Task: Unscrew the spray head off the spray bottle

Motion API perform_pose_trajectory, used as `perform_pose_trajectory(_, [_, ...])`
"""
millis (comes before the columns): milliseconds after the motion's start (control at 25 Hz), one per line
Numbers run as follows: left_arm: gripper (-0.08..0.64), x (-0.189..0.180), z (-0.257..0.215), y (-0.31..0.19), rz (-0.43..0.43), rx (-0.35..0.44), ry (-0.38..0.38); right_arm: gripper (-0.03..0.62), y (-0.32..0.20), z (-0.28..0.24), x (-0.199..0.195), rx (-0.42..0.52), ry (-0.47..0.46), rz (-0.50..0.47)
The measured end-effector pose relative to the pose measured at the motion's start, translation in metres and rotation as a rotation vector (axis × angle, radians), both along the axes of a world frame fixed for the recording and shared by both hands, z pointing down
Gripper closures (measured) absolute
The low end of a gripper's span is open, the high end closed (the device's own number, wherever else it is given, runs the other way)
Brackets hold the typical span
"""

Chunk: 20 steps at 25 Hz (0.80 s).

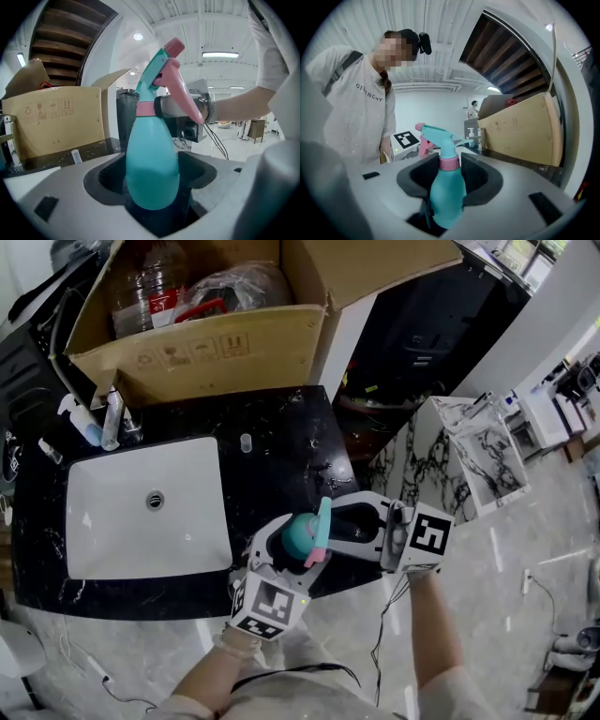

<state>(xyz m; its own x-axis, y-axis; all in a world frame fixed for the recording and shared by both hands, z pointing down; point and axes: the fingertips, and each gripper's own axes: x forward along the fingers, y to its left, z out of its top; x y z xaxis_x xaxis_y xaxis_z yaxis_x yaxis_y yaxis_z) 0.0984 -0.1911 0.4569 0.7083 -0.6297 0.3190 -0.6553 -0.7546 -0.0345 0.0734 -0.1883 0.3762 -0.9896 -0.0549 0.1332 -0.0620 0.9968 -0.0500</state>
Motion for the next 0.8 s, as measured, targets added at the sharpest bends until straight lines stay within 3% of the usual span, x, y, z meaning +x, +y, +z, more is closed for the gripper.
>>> perform_pose_trajectory(120, [0.207, 0.000, 0.000, 0.000, -0.007, -0.003, 0.003, 0.369, -0.002, 0.000, 0.008, -0.005, -0.028, 0.120])
perform_pose_trajectory(320, [0.207, -0.001, 0.001, 0.000, -0.015, -0.007, 0.010, 0.362, 0.009, -0.008, 0.040, -0.021, -0.141, 0.401])
perform_pose_trajectory(480, [0.207, -0.002, 0.002, -0.001, -0.027, -0.010, 0.014, 0.349, 0.026, -0.021, 0.034, -0.039, -0.192, 0.492])
perform_pose_trajectory(800, [0.209, -0.002, 0.002, -0.001, -0.038, -0.012, 0.019, 0.299, 0.016, -0.012, -0.001, 0.014, -0.028, 0.657])
